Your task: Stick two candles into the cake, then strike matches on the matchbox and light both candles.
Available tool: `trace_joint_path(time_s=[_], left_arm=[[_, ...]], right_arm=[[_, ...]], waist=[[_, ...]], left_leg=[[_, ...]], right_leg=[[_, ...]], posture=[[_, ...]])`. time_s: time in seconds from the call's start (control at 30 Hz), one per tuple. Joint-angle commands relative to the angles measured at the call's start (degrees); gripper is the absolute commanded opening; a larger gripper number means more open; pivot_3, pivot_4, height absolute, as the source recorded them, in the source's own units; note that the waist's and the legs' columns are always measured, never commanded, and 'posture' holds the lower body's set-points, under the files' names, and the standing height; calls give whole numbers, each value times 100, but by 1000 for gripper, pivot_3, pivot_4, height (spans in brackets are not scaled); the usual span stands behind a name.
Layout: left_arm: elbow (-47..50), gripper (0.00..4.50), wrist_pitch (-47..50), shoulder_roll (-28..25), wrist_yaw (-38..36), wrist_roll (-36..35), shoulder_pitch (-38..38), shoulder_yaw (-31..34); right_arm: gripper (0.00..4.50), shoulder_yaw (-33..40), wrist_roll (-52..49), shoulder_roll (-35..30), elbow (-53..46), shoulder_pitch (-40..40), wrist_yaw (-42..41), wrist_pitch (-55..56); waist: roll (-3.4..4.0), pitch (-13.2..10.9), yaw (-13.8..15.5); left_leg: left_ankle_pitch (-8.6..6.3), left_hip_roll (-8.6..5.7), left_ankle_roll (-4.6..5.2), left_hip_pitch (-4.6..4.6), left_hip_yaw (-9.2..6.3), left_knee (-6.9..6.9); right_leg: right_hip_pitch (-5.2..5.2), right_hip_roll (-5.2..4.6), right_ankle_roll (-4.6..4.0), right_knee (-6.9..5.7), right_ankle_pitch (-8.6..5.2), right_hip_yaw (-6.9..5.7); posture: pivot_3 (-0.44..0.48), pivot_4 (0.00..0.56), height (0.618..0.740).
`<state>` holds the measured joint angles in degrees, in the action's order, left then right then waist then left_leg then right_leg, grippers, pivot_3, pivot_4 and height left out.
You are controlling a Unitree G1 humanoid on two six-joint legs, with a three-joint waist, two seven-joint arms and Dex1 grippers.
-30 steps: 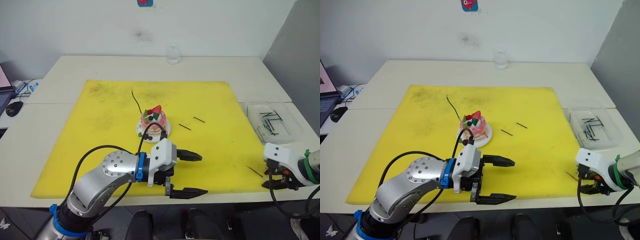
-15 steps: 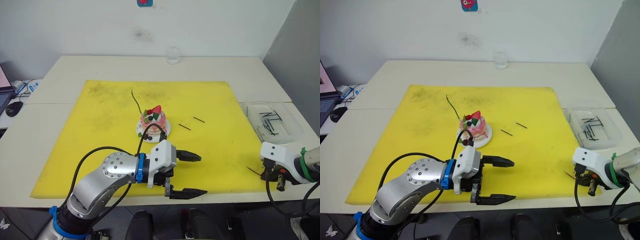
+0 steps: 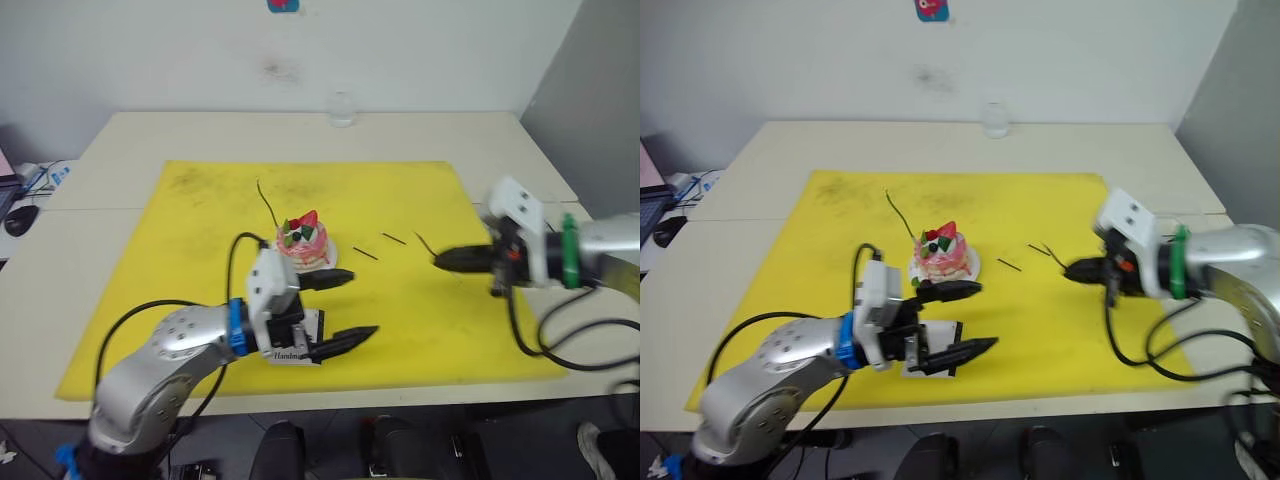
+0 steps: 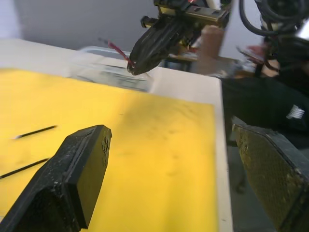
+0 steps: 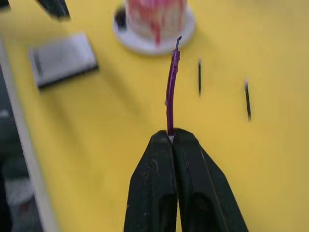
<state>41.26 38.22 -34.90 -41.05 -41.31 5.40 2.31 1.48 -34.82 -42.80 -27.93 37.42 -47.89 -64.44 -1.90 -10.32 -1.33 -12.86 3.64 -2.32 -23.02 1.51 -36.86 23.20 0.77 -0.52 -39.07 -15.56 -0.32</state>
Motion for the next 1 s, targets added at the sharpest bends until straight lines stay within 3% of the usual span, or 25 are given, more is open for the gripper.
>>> trace_joint_path(time_s=[0.03,0.2,0.37,0.63,1.0], left_arm=[[65,4500,-125,-158,411,183,-187,694],[-392,4500,-481,-228,537,609,-88,903],[-615,4500,-396,-196,606,477,-80,1058],[-665,4500,-116,-277,495,37,-274,1319],[-804,4500,-110,-455,369,58,-43,1163]], right_arm=[[27,-266,477,1302,362,237,1048,1113],[27,-839,1247,2860,1416,145,1415,3232],[27,-1033,1770,3621,2623,12,1531,4724],[27,-1129,2290,4030,3727,-128,1599,6081],[27,-1192,2387,4254,3944,-374,1603,6319]], waist=[[4,-2,-22],[4,-2,33],[-1,1,44],[-1,1,21],[0,0,-4]], left_leg=[[0,1,0,2,1,5],[0,-6,0,-7,8,3],[0,-3,0,-11,16,0],[0,2,0,-1,18,4],[0,4,0,2,17,8]], right_leg=[[0,0,0,1,0,-1],[4,2,-2,6,-1,0],[4,-19,3,6,3,10],[6,-21,4,1,6,16],[6,-16,-8,0,10,17]], posture=[[0,150,735],[0,150,735],[0,150,735],[0,150,735],[0,150,735]])
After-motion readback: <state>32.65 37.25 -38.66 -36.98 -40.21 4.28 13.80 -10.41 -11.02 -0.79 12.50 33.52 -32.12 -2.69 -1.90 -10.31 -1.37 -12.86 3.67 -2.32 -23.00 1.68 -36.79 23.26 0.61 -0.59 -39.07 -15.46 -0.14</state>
